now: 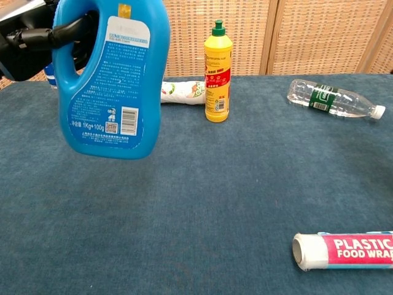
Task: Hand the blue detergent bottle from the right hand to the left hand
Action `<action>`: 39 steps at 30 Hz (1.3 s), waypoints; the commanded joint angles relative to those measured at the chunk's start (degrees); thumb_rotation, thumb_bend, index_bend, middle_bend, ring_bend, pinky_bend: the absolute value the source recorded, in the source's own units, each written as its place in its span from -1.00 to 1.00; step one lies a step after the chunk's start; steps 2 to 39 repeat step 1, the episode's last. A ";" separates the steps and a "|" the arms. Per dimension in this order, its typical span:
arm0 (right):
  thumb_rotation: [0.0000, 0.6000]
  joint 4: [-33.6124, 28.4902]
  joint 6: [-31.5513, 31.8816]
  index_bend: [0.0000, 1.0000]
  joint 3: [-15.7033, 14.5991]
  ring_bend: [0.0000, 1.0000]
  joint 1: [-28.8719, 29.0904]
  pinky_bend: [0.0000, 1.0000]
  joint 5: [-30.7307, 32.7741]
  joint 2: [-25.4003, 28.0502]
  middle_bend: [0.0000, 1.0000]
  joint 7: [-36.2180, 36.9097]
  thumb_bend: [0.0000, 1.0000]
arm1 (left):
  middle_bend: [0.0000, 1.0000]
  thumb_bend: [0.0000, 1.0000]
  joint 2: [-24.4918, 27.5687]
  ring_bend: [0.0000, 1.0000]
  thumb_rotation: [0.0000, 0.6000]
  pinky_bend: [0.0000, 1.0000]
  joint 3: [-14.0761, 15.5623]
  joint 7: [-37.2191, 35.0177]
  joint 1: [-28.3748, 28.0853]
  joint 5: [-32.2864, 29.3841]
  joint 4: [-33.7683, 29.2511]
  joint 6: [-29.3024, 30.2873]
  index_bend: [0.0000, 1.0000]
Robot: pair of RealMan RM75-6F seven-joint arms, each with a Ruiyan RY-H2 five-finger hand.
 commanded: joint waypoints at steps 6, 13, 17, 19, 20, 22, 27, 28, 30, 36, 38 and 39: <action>1.00 2.06 -0.53 -1.00 -1.30 -1.00 -1.67 -1.00 -1.40 -0.18 -1.00 1.36 -1.00 | 0.59 0.94 -1.70 0.19 1.00 0.67 0.38 0.12 1.07 1.52 1.77 1.82 0.74; 1.00 2.06 -0.53 -1.00 -1.30 -1.00 -1.67 -1.00 -1.40 -0.18 -1.00 1.36 -1.00 | 0.59 0.94 -1.70 0.19 1.00 0.67 0.38 0.12 1.07 1.52 1.77 1.82 0.74; 1.00 2.06 -0.53 -1.00 -1.30 -1.00 -1.67 -1.00 -1.40 -0.18 -1.00 1.36 -1.00 | 0.59 0.94 -1.70 0.19 1.00 0.67 0.38 0.12 1.07 1.52 1.77 1.82 0.74; 1.00 2.06 -0.53 -1.00 -1.30 -1.00 -1.67 -1.00 -1.40 -0.18 -1.00 1.36 -1.00 | 0.59 0.94 -1.70 0.19 1.00 0.67 0.38 0.12 1.07 1.52 1.77 1.82 0.74; 1.00 2.06 -0.53 -1.00 -1.30 -1.00 -1.67 -1.00 -1.40 -0.18 -1.00 1.36 -1.00 | 0.59 0.94 -1.70 0.19 1.00 0.67 0.38 0.12 1.07 1.52 1.77 1.82 0.74; 1.00 2.06 -0.53 -1.00 -1.30 -1.00 -1.67 -1.00 -1.40 -0.18 -1.00 1.36 -1.00 | 0.59 0.94 -1.70 0.19 1.00 0.67 0.38 0.12 1.07 1.52 1.77 1.82 0.74; 1.00 2.06 -0.53 -1.00 -1.30 -1.00 -1.67 -1.00 -1.40 -0.18 -1.00 1.36 -1.00 | 0.59 0.94 -1.70 0.19 1.00 0.67 0.38 0.12 1.07 1.52 1.77 1.82 0.74; 1.00 2.06 -0.53 -1.00 -1.30 -1.00 -1.67 -1.00 -1.40 -0.18 -1.00 1.36 -1.00 | 0.59 0.94 -1.70 0.19 1.00 0.67 0.38 0.12 1.07 1.52 1.77 1.82 0.74; 1.00 2.06 -0.53 -1.00 -1.30 -1.00 -1.67 -1.00 -1.40 -0.18 -1.00 1.36 -1.00 | 0.59 0.94 -1.70 0.19 1.00 0.67 0.38 0.12 1.07 1.52 1.77 1.82 0.74; 1.00 2.06 -0.53 -1.00 -1.30 -1.00 -1.67 -1.00 -1.40 -0.18 -1.00 1.36 -1.00 | 0.59 0.94 -1.70 0.19 1.00 0.67 0.38 0.12 1.07 1.52 1.77 1.82 0.74; 1.00 2.06 -0.53 -1.00 -1.30 -1.00 -1.67 -1.00 -1.40 -0.18 -1.00 1.36 -1.00 | 0.59 0.94 -1.70 0.19 1.00 0.67 0.38 0.12 1.07 1.52 1.77 1.82 0.74; 1.00 2.06 -0.53 -1.00 -1.30 -1.00 -1.67 -1.00 -1.40 -0.18 -1.00 1.36 -1.00 | 0.59 0.94 -1.70 0.19 1.00 0.67 0.38 0.12 1.07 1.52 1.77 1.82 0.74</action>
